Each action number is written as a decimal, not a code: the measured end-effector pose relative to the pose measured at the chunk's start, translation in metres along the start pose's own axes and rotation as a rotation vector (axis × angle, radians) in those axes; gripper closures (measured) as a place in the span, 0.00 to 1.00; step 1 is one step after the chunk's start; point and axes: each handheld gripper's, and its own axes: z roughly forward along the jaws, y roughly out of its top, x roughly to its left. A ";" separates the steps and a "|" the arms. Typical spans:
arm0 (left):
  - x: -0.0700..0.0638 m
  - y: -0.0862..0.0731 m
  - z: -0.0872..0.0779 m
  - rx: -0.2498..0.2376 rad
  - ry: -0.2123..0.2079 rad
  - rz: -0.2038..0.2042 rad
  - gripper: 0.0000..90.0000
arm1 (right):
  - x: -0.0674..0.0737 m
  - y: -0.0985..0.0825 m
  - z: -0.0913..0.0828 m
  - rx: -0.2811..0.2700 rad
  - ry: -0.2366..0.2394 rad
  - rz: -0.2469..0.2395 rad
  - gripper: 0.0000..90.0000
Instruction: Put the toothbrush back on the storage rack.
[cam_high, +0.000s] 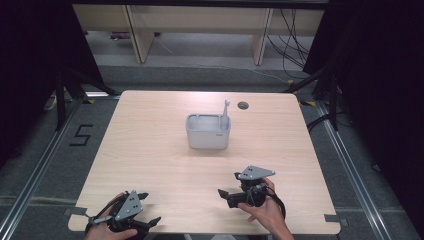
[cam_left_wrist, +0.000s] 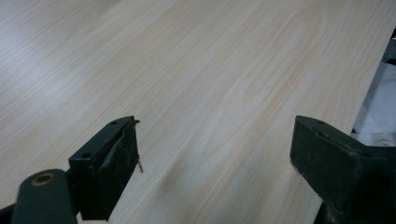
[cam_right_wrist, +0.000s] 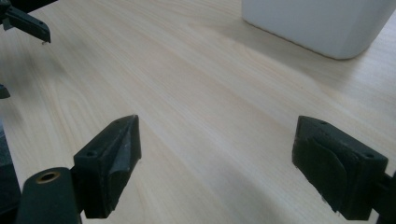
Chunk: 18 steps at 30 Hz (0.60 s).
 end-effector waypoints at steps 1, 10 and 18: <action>0.000 0.000 0.000 0.001 0.002 0.002 0.16 | 0.002 -0.002 -0.001 0.004 -0.008 0.008 0.18; 0.000 0.000 0.000 0.006 -0.020 -0.005 0.16 | 0.006 -0.012 -0.006 0.014 0.008 0.003 0.18; 0.000 -0.001 0.001 0.005 -0.010 0.000 0.16 | 0.011 -0.022 -0.010 0.042 -0.007 -0.003 0.18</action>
